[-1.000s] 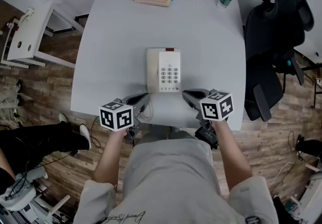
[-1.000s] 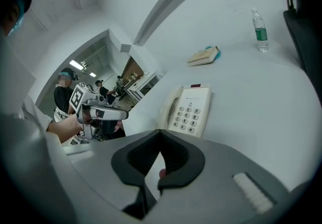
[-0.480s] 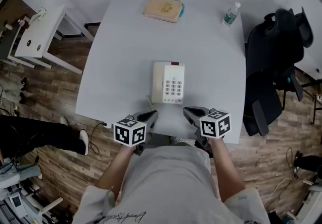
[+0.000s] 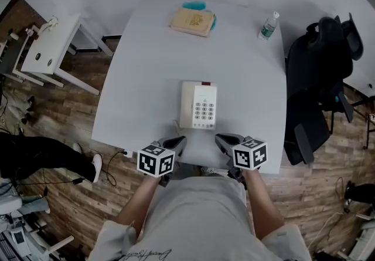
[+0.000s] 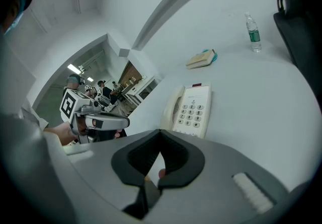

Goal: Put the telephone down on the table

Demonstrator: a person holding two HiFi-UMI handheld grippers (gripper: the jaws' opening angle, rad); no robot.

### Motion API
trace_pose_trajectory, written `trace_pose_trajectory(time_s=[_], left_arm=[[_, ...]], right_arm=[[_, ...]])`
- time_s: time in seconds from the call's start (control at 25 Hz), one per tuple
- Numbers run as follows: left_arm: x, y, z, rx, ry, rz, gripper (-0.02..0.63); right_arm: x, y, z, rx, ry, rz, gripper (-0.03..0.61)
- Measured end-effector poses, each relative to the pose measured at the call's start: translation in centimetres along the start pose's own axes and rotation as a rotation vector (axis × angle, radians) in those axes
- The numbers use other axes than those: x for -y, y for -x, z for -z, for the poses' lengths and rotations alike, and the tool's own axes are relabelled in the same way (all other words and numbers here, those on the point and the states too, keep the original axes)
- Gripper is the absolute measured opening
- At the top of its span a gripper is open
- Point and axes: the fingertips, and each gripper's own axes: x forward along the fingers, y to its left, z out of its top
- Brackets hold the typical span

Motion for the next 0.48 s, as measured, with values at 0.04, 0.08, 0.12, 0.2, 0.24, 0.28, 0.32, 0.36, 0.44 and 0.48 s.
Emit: trace_pose_trajectory(time_s=[0.04,0.08,0.12,0.2,0.24,0.28,0.32,0.36,0.44,0.48], left_arm=[[-0.07,0.04,-0.07,0.001,-0.001,-0.003,0.017],[-0.18,0.07,-0.09,0.002,-0.001,-0.006,0.017],[-0.30,0.09,-0.07,0.001,-0.001,-0.009,0.017],[-0.49,0.04,0.06,-0.005,-0.001,-0.011,0.017],[-0.53,-0.01,0.16,-0.008,-0.001,-0.011,0.017],[-0.53,-0.04,0.25,-0.011,-0.001,-0.011,0.017],[-0.51,-0.02,0.32,-0.013,0.000,-0.011,0.017],[-0.49,0.01,0.37,-0.013,0.003,-0.011,0.017],[-0.43,0.08,0.46,-0.015,0.007,-0.009,0.017],[-0.41,0.12,0.51,-0.015,0.009,-0.008,0.017]], right_arm=[[0.02,0.00,0.05,-0.001,0.000,0.000,0.005],[0.02,-0.03,0.09,-0.002,0.000,-0.001,0.005],[-0.01,-0.09,0.11,-0.003,0.001,-0.001,0.006],[-0.10,-0.23,0.15,-0.007,0.004,-0.003,0.005],[-0.13,-0.30,0.21,-0.009,0.004,-0.004,0.005],[-0.16,-0.34,0.30,-0.012,0.005,-0.005,0.006],[-0.19,-0.36,0.38,-0.014,0.004,-0.005,0.006],[-0.22,-0.37,0.48,-0.016,0.003,-0.005,0.006],[-0.27,-0.34,0.65,-0.017,-0.002,-0.004,0.006],[-0.29,-0.33,0.73,-0.018,-0.005,-0.003,0.005]])
